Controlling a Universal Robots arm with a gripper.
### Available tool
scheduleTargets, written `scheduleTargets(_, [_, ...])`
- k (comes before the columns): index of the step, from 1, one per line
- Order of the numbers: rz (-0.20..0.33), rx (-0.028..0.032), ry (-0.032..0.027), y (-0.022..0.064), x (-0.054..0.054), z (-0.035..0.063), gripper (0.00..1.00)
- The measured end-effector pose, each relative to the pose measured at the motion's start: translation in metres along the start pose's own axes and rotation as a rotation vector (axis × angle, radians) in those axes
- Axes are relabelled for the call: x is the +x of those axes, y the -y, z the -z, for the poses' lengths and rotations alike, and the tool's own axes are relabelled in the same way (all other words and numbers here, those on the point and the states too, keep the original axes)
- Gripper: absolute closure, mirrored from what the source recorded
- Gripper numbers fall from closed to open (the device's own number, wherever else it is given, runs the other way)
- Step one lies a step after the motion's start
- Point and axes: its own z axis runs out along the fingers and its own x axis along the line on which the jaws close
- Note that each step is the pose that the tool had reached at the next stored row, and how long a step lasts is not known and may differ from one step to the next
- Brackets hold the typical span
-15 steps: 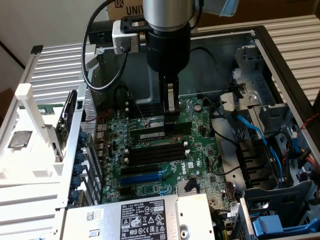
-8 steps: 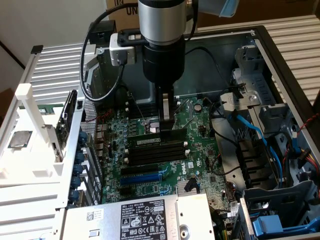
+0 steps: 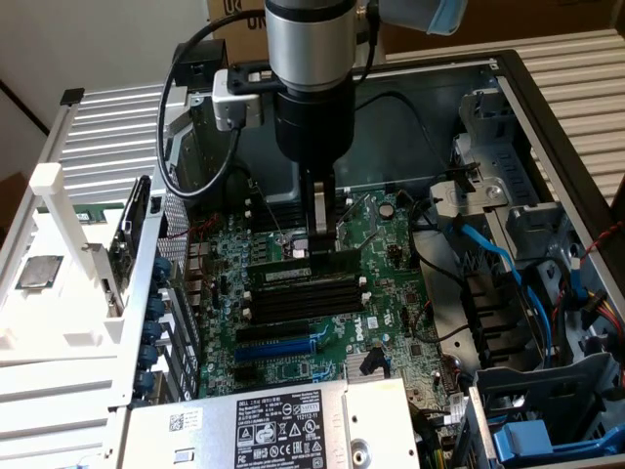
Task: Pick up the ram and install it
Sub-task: 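Insert the ram into the slot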
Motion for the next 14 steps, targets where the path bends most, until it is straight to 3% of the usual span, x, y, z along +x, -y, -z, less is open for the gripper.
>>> scheduleTargets(7, [0.01, -0.0078, -0.0055, 0.0049, 0.0003, -0.0023, 0.88])
scheduleTargets(14, [0.02, -0.0245, -0.0078, 0.0058, 0.0017, -0.0081, 0.88])
